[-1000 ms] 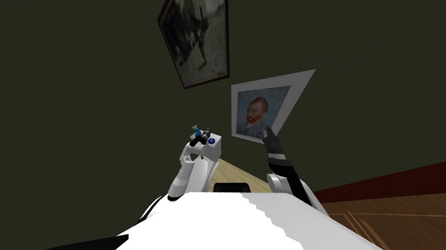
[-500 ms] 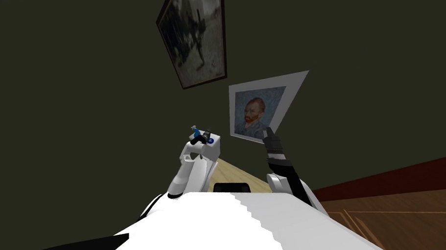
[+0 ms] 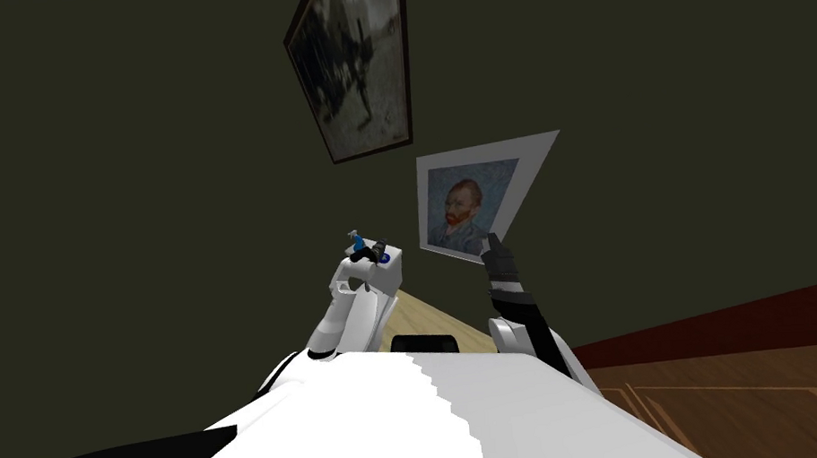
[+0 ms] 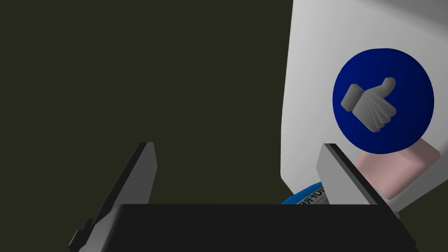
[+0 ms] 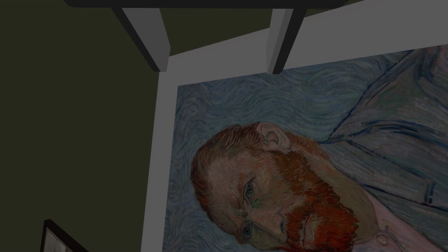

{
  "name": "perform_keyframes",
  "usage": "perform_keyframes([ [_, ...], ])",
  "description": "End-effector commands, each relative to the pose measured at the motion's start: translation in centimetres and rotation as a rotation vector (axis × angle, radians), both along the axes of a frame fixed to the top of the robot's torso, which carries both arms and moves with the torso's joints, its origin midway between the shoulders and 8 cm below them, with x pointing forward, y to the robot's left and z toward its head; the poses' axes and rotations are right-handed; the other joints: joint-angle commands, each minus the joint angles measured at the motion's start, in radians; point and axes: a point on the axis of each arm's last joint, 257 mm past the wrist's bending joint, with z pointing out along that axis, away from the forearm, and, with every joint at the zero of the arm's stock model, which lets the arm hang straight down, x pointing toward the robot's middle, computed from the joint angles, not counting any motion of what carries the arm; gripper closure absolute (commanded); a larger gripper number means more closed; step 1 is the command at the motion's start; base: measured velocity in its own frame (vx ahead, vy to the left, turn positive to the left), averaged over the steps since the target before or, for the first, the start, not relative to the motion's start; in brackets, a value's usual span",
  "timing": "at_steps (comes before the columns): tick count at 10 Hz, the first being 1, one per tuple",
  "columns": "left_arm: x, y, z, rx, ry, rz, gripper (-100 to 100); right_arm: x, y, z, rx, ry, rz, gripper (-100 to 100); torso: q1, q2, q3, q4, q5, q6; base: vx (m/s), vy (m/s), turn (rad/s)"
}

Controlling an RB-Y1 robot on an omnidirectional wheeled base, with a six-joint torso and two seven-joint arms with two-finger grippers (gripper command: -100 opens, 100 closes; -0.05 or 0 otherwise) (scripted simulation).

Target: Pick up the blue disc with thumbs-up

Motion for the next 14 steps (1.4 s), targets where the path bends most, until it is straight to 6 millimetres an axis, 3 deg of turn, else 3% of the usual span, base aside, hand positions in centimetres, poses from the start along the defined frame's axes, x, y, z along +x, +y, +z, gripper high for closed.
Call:
perform_keyframes([
  [1, -0.2, 0.3, -0.8, 0.009, 0.04, 0.006, -100, 0.0, 0.0, 0.0, 0.0, 0.0, 0.0, 0, 0.0, 0.0, 0.0, 0.0, 0.0, 0.0, 0.009, -0.025, 0.002],
  [14, -4.1, 5.5, -8.2, 0.053, 0.399, 0.106, -100, 0.0, 0.0, 0.0, 0.0, 0.0, 0.0, 0, 0.002, -0.003, -0.002, -0.001, 0.0, 0.0, 0.036, -0.014, 0.004],
])
